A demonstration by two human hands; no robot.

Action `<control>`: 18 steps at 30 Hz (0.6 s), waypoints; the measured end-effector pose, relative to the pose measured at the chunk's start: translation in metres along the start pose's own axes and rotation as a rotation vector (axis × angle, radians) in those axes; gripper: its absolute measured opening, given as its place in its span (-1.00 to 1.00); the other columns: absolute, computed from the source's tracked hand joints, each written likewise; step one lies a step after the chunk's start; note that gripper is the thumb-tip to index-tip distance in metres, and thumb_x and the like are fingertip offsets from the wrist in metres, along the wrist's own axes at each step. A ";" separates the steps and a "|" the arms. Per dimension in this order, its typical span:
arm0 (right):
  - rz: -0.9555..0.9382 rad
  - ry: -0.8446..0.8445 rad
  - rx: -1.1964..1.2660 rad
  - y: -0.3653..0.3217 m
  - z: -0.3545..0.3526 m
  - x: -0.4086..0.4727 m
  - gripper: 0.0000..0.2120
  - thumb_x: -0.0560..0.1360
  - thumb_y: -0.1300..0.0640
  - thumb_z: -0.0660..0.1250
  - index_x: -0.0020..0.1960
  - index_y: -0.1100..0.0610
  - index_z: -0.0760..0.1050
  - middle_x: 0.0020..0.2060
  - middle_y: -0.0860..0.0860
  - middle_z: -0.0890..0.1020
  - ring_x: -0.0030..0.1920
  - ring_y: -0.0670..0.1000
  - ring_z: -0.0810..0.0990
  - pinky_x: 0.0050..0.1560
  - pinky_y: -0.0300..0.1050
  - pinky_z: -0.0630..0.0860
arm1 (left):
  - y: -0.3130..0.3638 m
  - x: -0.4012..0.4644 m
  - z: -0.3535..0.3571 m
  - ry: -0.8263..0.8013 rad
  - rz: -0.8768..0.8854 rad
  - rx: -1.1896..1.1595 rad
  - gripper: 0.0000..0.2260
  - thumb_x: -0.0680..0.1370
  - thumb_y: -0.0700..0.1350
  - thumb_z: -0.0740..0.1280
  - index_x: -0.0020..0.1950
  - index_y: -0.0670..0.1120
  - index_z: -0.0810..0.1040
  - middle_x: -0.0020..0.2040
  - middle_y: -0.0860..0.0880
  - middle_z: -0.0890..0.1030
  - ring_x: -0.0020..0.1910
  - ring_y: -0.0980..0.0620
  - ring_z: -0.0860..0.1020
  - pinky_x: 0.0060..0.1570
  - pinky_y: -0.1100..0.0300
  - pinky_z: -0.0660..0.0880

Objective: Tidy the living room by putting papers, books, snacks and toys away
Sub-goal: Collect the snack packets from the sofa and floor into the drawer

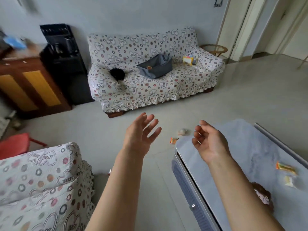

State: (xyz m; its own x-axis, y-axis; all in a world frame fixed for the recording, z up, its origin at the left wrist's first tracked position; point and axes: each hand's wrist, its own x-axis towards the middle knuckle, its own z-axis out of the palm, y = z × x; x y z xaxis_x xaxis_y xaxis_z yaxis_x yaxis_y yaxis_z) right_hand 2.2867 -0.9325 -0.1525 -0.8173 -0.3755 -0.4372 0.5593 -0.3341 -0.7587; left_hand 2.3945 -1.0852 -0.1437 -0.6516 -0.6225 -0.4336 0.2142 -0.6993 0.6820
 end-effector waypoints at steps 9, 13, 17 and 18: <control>0.070 -0.236 -0.199 -0.036 0.005 -0.011 -0.77 0.56 0.28 0.14 -0.12 0.05 0.50 -0.33 0.00 0.55 -0.41 -0.07 0.47 -0.33 -0.20 0.30 | 0.032 -0.082 -0.055 0.292 0.314 -0.208 -0.91 0.59 -0.16 0.26 0.09 -0.07 0.49 -0.02 -0.05 0.64 -0.05 0.00 0.61 -0.05 0.06 0.56; 0.117 -0.367 -0.240 -0.037 0.015 -0.023 -0.76 0.56 0.27 0.14 -0.13 0.04 0.52 -0.44 -0.05 0.57 -0.50 -0.12 0.49 -0.31 -0.19 0.30 | 0.028 -0.124 -0.056 0.364 0.413 -0.275 -0.87 0.58 -0.16 0.29 0.12 -0.08 0.50 -0.06 -0.04 0.65 -0.09 0.01 0.63 -0.13 0.07 0.56; 0.176 -0.505 -0.257 -0.034 0.028 -0.040 -0.75 0.56 0.27 0.13 -0.13 0.04 0.52 -0.38 -0.03 0.56 -0.45 -0.11 0.48 -0.30 -0.19 0.31 | 0.020 -0.165 -0.057 0.408 0.530 -0.301 -0.96 0.59 -0.16 0.27 -0.01 -0.05 0.50 -0.07 -0.02 0.63 -0.12 0.02 0.61 -0.09 0.09 0.56; 0.188 -0.533 -0.258 -0.033 0.030 -0.045 -0.75 0.56 0.27 0.13 -0.14 0.04 0.52 -0.38 -0.03 0.56 -0.44 -0.10 0.47 -0.31 -0.20 0.32 | 0.018 -0.175 -0.058 0.424 0.554 -0.311 -0.96 0.59 -0.15 0.26 -0.02 -0.05 0.50 -0.07 -0.01 0.63 -0.13 0.03 0.61 -0.11 0.09 0.56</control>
State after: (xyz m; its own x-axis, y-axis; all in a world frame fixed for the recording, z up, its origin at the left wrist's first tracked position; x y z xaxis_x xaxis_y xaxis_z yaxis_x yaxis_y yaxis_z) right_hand 2.3089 -0.9303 -0.0937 -0.4890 -0.8101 -0.3234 0.5806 -0.0256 -0.8138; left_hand 2.5546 -1.0097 -0.0901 -0.0674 -0.9490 -0.3079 0.6646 -0.2728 0.6956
